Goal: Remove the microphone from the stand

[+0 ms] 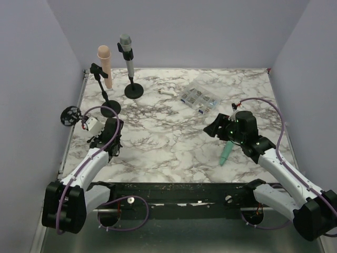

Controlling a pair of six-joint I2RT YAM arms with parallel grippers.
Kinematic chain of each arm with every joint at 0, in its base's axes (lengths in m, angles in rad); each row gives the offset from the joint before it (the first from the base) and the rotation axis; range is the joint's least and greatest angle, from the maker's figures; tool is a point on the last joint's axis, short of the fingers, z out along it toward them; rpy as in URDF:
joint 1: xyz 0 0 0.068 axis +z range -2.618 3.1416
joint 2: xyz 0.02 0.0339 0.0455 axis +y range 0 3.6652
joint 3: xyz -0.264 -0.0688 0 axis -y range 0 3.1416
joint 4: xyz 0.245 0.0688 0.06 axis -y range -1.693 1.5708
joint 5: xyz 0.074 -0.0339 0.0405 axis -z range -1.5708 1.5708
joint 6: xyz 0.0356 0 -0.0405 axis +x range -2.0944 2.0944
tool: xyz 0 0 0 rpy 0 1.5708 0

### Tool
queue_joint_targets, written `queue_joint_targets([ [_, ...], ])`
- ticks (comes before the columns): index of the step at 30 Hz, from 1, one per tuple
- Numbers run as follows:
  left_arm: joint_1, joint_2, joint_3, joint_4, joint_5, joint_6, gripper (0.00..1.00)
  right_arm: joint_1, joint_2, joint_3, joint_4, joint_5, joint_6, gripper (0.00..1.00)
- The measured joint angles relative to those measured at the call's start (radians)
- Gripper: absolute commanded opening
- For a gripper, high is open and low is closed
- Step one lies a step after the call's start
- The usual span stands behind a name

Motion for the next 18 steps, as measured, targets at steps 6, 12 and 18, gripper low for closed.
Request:
queue_joint_targets([
  [6,0.095,0.003,0.044,-0.069,-0.007,-0.025,0.00,0.000,-0.001,0.000,0.000,0.000,0.000,0.68],
  [12,0.175,0.024,0.056,-0.087,-0.006,-0.055,0.00,0.000,-0.001,0.000,0.000,0.000,0.000,0.68],
  [18,0.187,0.108,0.122,-0.121,-0.001,-0.084,0.21,0.000,-0.003,0.000,-0.001,0.000,-0.002,0.68],
])
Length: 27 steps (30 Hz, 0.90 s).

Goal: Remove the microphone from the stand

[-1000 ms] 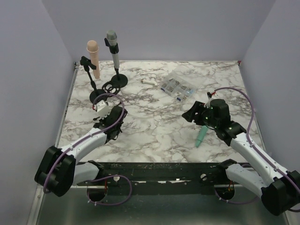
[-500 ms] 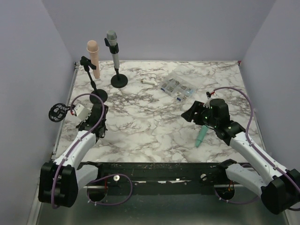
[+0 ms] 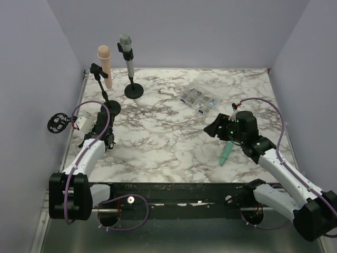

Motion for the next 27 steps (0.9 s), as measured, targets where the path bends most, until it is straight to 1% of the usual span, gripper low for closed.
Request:
queue_joint_targets([
  [3,0.001,0.004,0.001,0.000,0.002,-0.013,0.41,0.000,-0.011,0.000,0.000,0.001,-0.004,0.68],
  [6,0.003,-0.005,-0.005,0.010,0.004,-0.023,0.59,0.000,-0.029,0.000,-0.001,0.002,-0.012,0.69],
  [8,0.004,-0.023,-0.017,0.013,0.005,-0.023,0.69,0.000,-0.037,0.000,-0.001,0.002,-0.018,0.69],
  [10,0.004,-0.039,-0.025,0.015,0.006,-0.014,0.74,0.000,-0.037,0.000,-0.001,0.002,-0.019,0.69],
  [14,0.004,-0.091,-0.031,0.019,0.028,0.024,0.78,0.000,-0.035,0.000,-0.001,0.002,-0.018,0.69],
  [17,0.004,-0.183,-0.046,0.043,0.089,0.076,0.81,0.000,-0.033,0.000,-0.001,0.002,-0.018,0.69],
  [20,0.005,-0.322,-0.075,0.108,0.227,0.149,0.86,0.000,-0.033,0.000,0.000,0.002,-0.018,0.69],
  [21,0.005,-0.346,-0.076,0.122,0.255,0.161,0.87,0.000,-0.033,0.000,-0.001,0.002,-0.018,0.69],
  [22,0.005,-0.383,-0.076,0.149,0.314,0.185,0.89,0.000,-0.032,0.000,0.000,0.002,-0.018,0.69],
  [23,0.005,-0.405,-0.076,0.170,0.355,0.199,0.91,0.000,-0.031,0.000,0.000,0.001,-0.018,0.69],
  [24,0.005,-0.426,-0.074,0.201,0.429,0.221,0.92,0.000,-0.029,0.000,0.000,0.001,-0.018,0.69],
  [27,0.006,-0.444,-0.039,0.209,0.496,0.238,0.96,0.000,-0.027,0.000,0.000,0.001,-0.018,0.69],
])
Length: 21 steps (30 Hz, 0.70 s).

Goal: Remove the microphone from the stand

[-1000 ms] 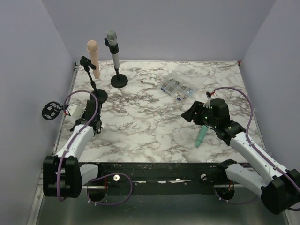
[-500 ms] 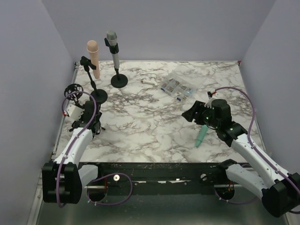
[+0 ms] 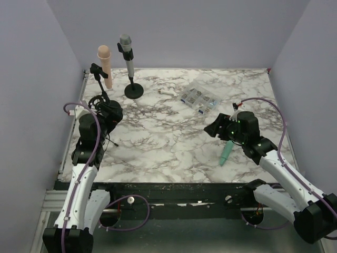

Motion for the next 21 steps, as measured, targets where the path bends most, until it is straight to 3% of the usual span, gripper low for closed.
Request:
queue_joint_targets([
  [4,0.030,0.043,0.153,0.009,0.130,0.018,0.99,0.000,0.000,0.001,0.000,0.000,0.000,0.69],
  [9,0.143,0.115,0.327,0.094,0.284,0.002,0.98,0.000,-0.004,0.003,-0.003,0.000,0.000,0.69],
  [15,0.299,0.215,0.388,0.190,0.422,-0.071,0.95,0.000,-0.013,0.029,-0.028,0.008,-0.007,0.69],
  [21,0.436,0.415,0.501,0.262,0.534,-0.148,0.89,0.000,-0.015,0.040,-0.044,0.021,-0.008,0.69],
])
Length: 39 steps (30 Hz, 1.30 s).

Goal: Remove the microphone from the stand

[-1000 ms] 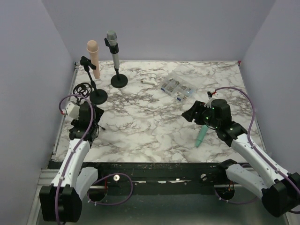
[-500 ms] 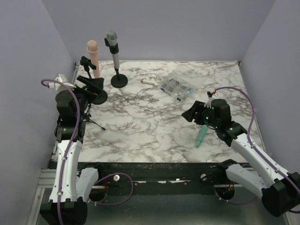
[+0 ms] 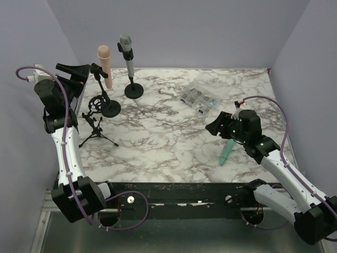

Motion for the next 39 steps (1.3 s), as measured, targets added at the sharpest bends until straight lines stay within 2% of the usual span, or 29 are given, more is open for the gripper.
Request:
queue_joint_targets([
  [8,0.026,0.202,0.139,0.040,0.093,-0.029,0.81,0.000,0.000,0.010,-0.009,0.005,0.000,0.69],
  [16,0.026,0.261,0.170,0.009,0.088,-0.011,0.78,0.000,0.000,0.010,-0.012,0.005,0.000,0.69],
  [28,0.002,0.391,0.200,0.032,0.102,-0.035,0.56,0.000,-0.012,0.010,-0.017,0.006,0.010,0.69],
  [31,-0.011,0.396,0.200,0.037,0.105,-0.039,0.54,0.000,-0.019,0.010,-0.018,0.007,0.012,0.69],
  [34,-0.024,0.397,0.200,0.054,0.104,-0.045,0.45,0.000,-0.021,0.010,-0.023,0.009,0.013,0.69],
  [39,-0.037,0.398,0.187,0.085,0.108,-0.061,0.26,0.000,-0.021,0.010,-0.031,0.013,0.013,0.69],
])
